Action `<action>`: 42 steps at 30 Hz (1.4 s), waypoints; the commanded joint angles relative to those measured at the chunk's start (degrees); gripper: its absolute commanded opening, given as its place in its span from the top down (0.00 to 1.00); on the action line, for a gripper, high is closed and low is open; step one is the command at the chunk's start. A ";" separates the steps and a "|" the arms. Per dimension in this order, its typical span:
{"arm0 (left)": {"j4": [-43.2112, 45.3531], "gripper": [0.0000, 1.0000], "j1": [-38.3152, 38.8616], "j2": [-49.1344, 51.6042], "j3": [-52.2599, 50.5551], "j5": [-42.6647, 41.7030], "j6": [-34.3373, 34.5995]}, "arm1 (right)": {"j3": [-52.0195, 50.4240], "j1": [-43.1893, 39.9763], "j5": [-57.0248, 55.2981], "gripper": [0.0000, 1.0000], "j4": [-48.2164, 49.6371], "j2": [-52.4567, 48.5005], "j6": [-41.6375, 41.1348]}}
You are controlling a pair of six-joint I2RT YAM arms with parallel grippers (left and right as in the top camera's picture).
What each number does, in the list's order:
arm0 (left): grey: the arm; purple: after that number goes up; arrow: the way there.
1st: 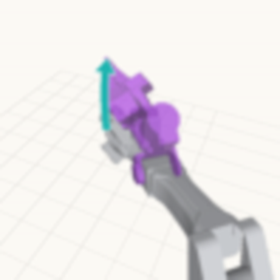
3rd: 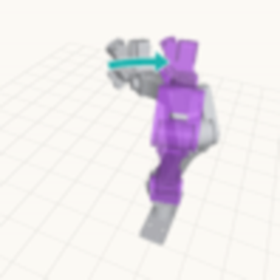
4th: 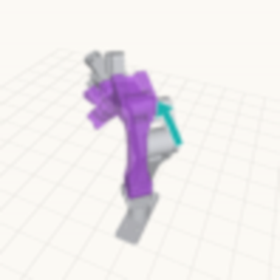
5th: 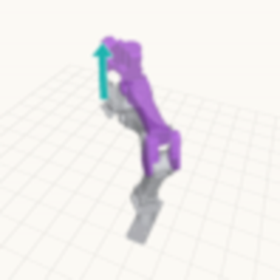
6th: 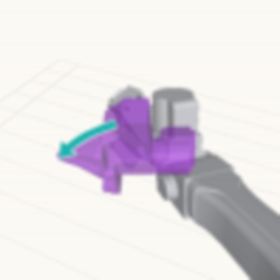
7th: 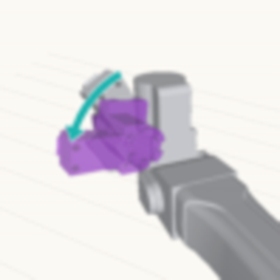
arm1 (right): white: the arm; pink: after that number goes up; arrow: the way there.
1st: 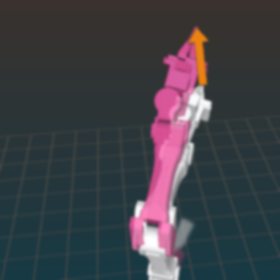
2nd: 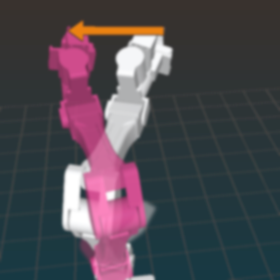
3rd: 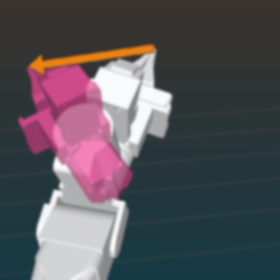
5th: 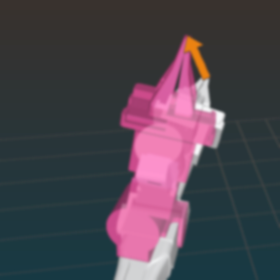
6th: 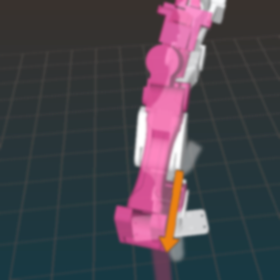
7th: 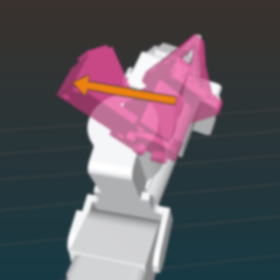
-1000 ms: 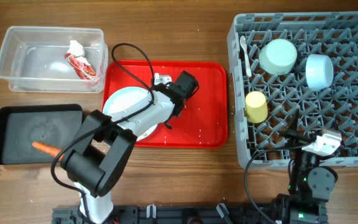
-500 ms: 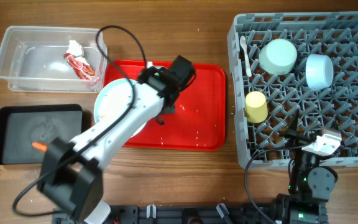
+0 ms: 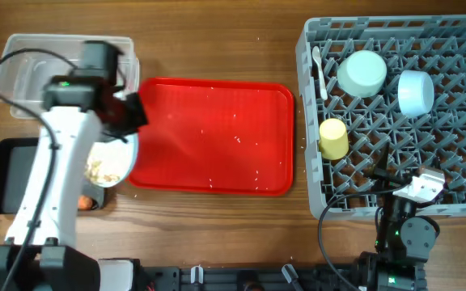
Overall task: Sort waste into correct bins and load items into the dishwasher rack
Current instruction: 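Tilt the plate over the black tray to dump the rice, then carry the empty plate to the rack and stand it upright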
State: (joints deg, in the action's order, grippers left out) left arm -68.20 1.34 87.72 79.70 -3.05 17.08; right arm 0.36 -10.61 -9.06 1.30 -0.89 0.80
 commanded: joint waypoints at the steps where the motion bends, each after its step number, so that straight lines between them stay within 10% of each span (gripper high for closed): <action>1: 1.29 0.96 -8.79 -1.49 0.83 -13.60 -9.44 | -0.07 -0.24 -0.37 0.00 0.09 0.61 0.68; 23: -11.80 0.96 -57.66 -4.96 -6.56 -67.32 -41.62 | -0.07 -0.24 -0.37 0.00 0.09 0.61 0.68; 35: -8.20 0.96 -55.32 -4.55 -8.41 -65.37 -32.17 | -0.07 -0.24 -0.37 0.00 0.09 0.61 0.68; 42: 1.11 0.96 -28.52 -8.35 -8.41 -65.90 -27.89 | -0.07 -0.24 -0.37 0.00 0.09 0.61 0.70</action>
State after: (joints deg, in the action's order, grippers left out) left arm -74.54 -40.32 82.28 71.53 -66.92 -16.23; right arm 0.36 -10.61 -9.06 1.32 -0.89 0.80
